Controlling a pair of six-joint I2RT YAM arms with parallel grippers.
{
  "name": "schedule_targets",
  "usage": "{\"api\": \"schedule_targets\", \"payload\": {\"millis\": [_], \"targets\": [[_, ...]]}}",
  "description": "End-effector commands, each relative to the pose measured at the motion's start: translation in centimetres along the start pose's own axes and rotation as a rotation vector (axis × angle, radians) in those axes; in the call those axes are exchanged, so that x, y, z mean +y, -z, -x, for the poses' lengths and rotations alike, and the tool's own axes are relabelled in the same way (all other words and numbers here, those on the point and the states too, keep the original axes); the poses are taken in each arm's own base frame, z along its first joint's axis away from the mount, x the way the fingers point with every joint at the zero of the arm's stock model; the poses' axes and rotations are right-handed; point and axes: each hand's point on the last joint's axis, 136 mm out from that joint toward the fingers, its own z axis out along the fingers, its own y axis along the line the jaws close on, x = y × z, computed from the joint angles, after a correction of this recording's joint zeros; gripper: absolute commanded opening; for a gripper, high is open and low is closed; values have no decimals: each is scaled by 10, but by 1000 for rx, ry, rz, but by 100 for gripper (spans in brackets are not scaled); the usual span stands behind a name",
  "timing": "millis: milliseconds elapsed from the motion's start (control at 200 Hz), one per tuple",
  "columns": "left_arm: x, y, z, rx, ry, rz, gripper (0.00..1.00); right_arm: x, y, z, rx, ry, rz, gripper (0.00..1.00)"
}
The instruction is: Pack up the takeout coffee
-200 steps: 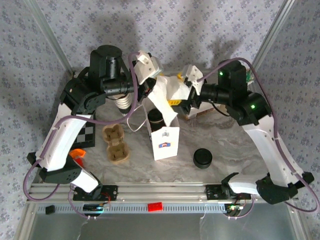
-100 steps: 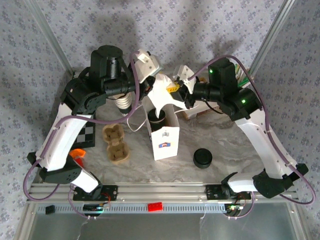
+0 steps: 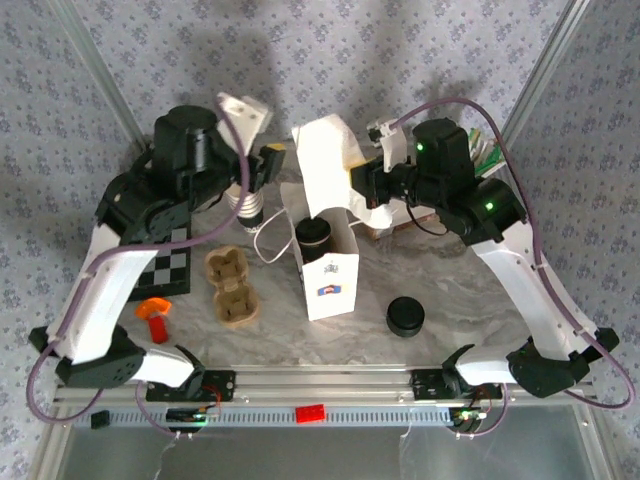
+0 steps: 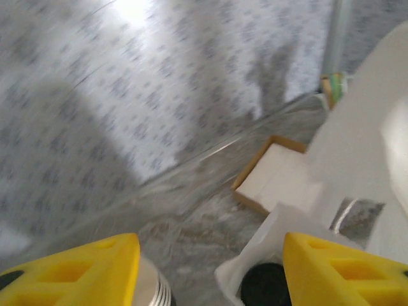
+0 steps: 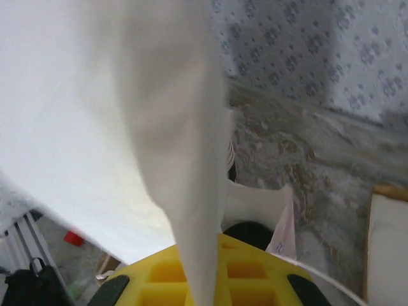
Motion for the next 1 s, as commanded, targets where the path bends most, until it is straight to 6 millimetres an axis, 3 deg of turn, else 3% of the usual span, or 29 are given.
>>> {"api": "schedule_targets", "payload": {"millis": [0, 90, 280, 400, 525, 645, 999], "targets": [[35, 20, -28, 45, 326, 163, 65, -4, 16, 13, -50, -212, -106, 0], [24, 12, -59, 115, 487, 122, 66, 1, 14, 17, -61, -276, -150, 0], [-1, -9, -97, 222, 701, 49, 67, 26, -7, 18, -87, -237, -184, 0], [-15, -19, -110, 251, 778, -4, 67, 27, -28, 13, -114, -223, -205, 0], [-14, -28, -123, 276, 801, 19, 63, 20, -40, 3, -117, -182, -279, 0], [-17, -39, -134, 294, 840, 7, 63, 24, -53, -8, -112, -195, -247, 0], [-31, -59, -152, 365, 853, -27, 58, 19, -69, -31, -96, -130, -294, 0]]}}
